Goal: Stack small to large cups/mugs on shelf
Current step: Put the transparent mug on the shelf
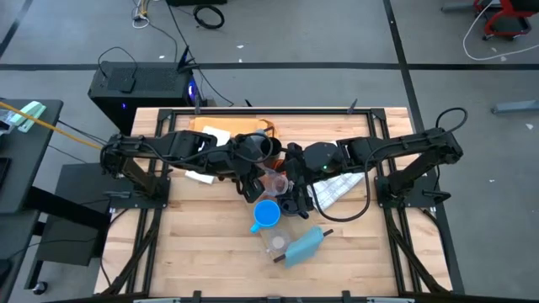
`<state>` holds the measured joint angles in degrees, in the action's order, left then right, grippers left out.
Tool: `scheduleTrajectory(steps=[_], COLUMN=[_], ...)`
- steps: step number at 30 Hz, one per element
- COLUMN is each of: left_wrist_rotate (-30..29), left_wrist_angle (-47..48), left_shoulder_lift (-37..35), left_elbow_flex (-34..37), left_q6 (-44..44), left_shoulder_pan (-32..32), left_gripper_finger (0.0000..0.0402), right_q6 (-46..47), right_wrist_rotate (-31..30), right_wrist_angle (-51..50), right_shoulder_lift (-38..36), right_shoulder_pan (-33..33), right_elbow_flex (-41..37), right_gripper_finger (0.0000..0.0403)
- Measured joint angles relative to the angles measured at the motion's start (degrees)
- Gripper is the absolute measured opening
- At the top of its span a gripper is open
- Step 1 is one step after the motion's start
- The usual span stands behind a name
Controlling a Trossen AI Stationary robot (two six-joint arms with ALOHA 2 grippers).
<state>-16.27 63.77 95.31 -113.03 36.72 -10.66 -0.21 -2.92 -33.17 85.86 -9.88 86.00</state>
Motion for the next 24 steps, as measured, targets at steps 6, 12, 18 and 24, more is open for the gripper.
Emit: scheduleTrajectory(steps=[6, 12, 18, 24], left_wrist_rotate=[0.0, 0.0, -2.2, -2.3], left_wrist_angle=[0.1, 0.1, -0.3, -0.8], left_shoulder_lift=[0.0, 0.0, 0.0, 0.0], left_elbow_flex=[0.0, 0.0, 0.0, 0.0], left_q6=[-0.7, -1.7, -2.5, -3.2], left_shoulder_pan=[0.0, 0.0, 0.0, 0.0], left_gripper_finger=[0.0014, 0.0019, 0.0074, 0.0105], right_q6=[-0.1, -0.3, -0.9, -1.1], right_wrist_rotate=[0.0, 0.0, -0.2, 0.0], right_wrist_angle=[0.0, 0.0, 0.0, -0.5], right_shoulder_lift=[0.0, 0.0, 0.0, 0.0], right_shoulder_pan=[0.0, 0.0, 0.1, 0.4], right_elbow_flex=[0.0, 0.0, 0.0, 0.0], right_gripper_finger=[0.0316, 0.0323, 0.0321, 0.0318])
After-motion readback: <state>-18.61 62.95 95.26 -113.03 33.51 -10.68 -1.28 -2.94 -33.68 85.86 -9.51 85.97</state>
